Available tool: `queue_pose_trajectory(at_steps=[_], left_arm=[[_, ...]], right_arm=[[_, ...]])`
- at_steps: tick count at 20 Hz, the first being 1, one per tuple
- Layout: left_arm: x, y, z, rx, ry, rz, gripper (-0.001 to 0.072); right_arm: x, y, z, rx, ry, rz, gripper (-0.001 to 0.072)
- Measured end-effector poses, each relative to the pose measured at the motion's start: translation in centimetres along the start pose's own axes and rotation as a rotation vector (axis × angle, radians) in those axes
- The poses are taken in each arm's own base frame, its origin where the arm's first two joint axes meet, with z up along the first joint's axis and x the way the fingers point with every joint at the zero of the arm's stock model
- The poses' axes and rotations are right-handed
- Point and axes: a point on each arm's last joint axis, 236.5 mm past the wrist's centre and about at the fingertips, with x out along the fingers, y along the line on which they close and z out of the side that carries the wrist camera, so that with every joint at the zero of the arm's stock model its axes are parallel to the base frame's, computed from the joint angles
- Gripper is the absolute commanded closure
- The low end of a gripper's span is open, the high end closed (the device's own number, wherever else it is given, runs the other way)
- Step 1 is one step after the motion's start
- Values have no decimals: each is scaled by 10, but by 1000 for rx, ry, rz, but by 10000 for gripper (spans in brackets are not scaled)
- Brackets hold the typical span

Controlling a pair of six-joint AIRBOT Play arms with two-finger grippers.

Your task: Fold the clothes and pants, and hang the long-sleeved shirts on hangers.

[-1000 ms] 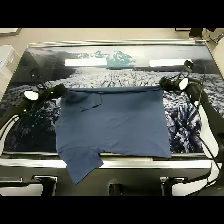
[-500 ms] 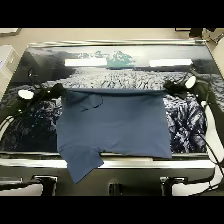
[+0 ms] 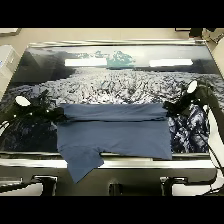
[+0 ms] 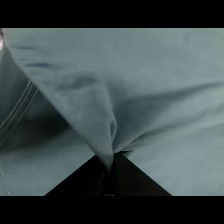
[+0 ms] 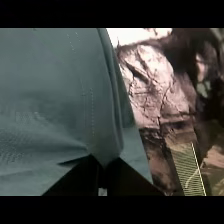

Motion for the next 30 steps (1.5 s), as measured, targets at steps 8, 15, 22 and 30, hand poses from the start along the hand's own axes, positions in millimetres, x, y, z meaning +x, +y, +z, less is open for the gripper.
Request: queue_pose_trajectory(at_steps=[8,15,22,30], left_arm=[[3,7,-9,-9,30,19,684],[-20,12,-11,-22,63,8,107],[-55,50,-93,-137,210,16,128],[-7,53,-188,-205,345,-76,131]], right_arm=[[8,5,-18,2,75,27,671],[-11,-17,-29,-66,140,-49,83],[-53,-64,-52,54,192,-16,85],[-47,-68,-80,74,232,12,104]])
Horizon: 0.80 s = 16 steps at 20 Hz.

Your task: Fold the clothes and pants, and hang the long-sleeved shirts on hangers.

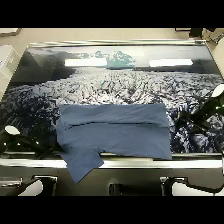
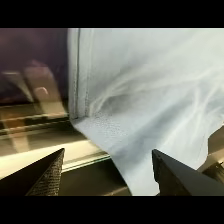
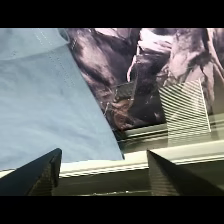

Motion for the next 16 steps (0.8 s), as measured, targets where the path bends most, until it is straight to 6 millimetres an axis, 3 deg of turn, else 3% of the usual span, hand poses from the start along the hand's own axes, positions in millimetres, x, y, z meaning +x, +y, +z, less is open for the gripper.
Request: queue_pose_trajectory(at_steps=[7,8,10,12,13,15,16], left_arm=[[25,-14,-13,34,32,-34,136],[27,-16,-13,39,35,-30,185],[33,-17,-12,55,28,-9,437],[37,-19,-10,69,23,7,637],[39,-21,-12,68,28,7,684],[41,-24,-17,83,51,7,685],[42,-25,-19,88,57,8,685]], right_arm=[[2,0,-2,2,3,3,104],[2,0,-2,2,4,3,104],[2,-1,-3,2,5,1,101],[6,-5,-8,2,19,-14,79],[11,-7,-14,4,32,-21,79],[30,-12,-30,5,70,-28,64],[42,-14,-41,2,98,-28,23]])
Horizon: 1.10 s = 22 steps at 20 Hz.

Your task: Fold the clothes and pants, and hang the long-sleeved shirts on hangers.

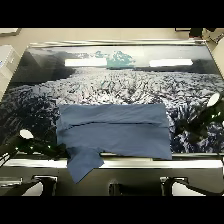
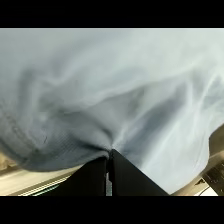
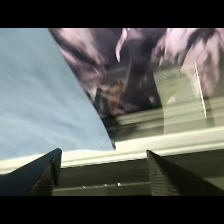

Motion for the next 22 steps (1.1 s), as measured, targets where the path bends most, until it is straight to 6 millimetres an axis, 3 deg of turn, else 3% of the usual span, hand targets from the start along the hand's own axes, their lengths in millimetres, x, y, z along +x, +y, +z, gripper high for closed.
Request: queue_pose_trajectory(at_steps=[4,9,13,15,16,19,22], left_arm=[[1,-2,-3,26,11,0,685],[1,-2,-3,40,16,5,685],[0,-2,-3,44,16,6,685],[0,-2,-3,44,16,5,685],[0,-2,-3,44,16,6,685],[-4,-3,0,59,0,11,686],[-24,-9,13,126,-52,48,686]], right_arm=[[51,4,-39,-27,104,45,14],[77,14,-48,-27,103,102,48],[83,27,-46,-12,85,164,202],[86,30,-46,-8,82,179,578],[88,32,-44,-8,70,186,669],[87,34,-44,-12,73,194,670],[72,38,-40,-40,67,207,674]])
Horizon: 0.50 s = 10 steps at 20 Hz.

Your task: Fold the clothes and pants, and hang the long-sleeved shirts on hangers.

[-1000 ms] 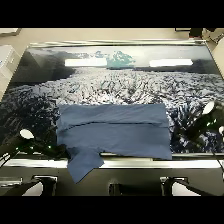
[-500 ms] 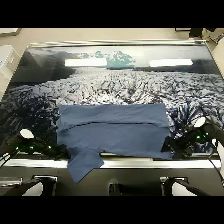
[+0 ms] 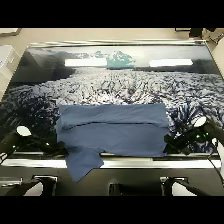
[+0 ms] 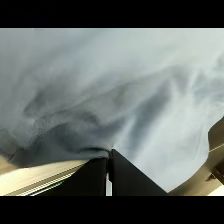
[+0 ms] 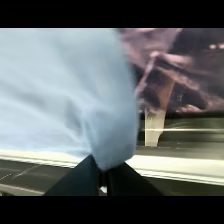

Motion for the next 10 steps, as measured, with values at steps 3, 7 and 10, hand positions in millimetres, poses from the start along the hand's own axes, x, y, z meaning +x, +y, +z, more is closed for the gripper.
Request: queue_pose_trajectory(at_steps=[3,7,10], left_arm=[[-33,-6,22,82,-61,59,687],[-83,-21,75,137,-216,120,687],[-114,-33,118,164,-298,142,686]], right_arm=[[-31,14,18,-34,-67,16,674],[-80,40,60,-93,-245,16,675],[-108,60,99,-131,-377,-6,674]])
